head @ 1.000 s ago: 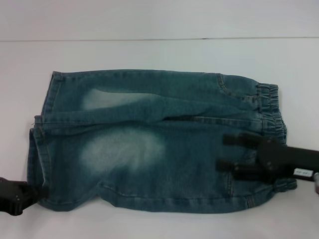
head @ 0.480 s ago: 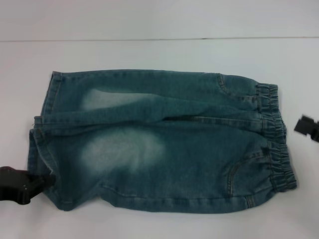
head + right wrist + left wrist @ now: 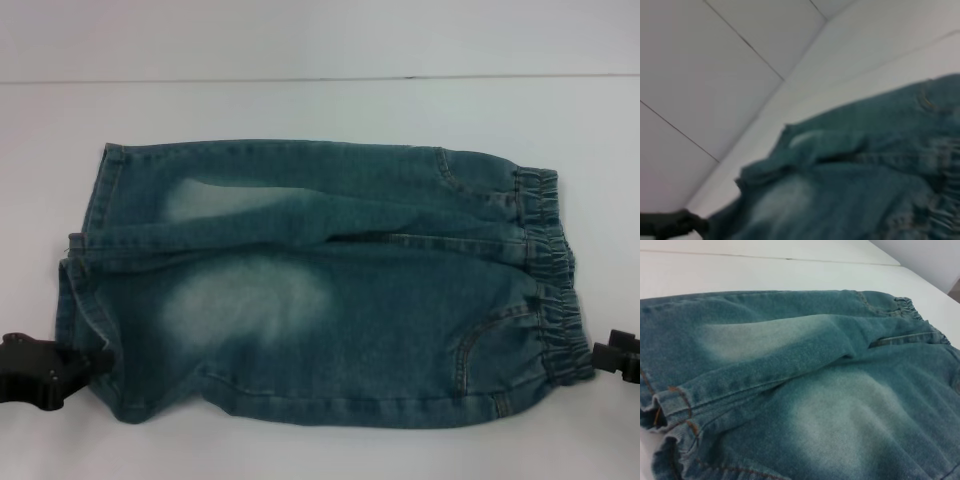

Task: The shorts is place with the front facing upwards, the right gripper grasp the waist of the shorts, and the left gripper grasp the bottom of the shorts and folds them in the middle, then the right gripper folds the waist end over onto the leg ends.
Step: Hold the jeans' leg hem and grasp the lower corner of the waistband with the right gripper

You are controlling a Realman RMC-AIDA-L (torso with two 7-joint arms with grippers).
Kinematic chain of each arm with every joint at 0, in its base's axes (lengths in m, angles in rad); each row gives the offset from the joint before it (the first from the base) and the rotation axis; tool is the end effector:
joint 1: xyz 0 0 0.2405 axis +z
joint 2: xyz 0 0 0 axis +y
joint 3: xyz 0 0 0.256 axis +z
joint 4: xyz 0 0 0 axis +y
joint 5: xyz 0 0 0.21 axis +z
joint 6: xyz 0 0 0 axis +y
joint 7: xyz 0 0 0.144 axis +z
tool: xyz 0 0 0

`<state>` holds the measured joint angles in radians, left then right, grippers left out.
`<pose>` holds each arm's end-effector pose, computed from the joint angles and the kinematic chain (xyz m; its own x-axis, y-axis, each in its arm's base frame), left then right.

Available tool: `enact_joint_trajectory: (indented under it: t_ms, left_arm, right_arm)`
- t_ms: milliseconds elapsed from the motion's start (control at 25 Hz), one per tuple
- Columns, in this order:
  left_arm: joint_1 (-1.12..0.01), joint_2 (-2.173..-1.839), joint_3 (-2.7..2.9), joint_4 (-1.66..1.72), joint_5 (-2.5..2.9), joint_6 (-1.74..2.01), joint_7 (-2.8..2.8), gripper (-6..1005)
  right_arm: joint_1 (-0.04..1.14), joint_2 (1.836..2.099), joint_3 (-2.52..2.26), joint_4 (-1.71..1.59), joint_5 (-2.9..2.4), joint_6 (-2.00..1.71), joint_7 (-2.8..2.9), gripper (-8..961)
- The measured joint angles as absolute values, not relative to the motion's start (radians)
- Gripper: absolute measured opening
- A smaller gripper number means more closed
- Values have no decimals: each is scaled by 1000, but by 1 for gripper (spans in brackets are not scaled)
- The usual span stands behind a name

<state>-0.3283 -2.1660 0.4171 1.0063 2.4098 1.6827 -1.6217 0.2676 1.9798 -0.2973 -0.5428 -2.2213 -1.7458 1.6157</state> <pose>-0.3416 0.2545 0.0372 0.6577 0.6674 0.3493 0.7501 -0.6230 -0.2220 0.3710 0.2203 0.0470 0.3486 -0.7229 -0.5966 -0.8812 -0.4696 0.0541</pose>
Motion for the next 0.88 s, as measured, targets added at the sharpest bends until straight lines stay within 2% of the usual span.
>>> enact_joint_trajectory:
  t_ms: [400, 880]
  left_arm:
    - [-331, -2165, 421, 993, 2410, 1680, -1621, 18]
    - [-340, -2165, 423, 979, 2412, 1676, -1619, 19]
  right_arm:
    - [283, 1979, -305, -543, -2242, -1665, 1610, 947]
    - [304, 1994, -319, -538, -2260, -1629, 1609, 946]
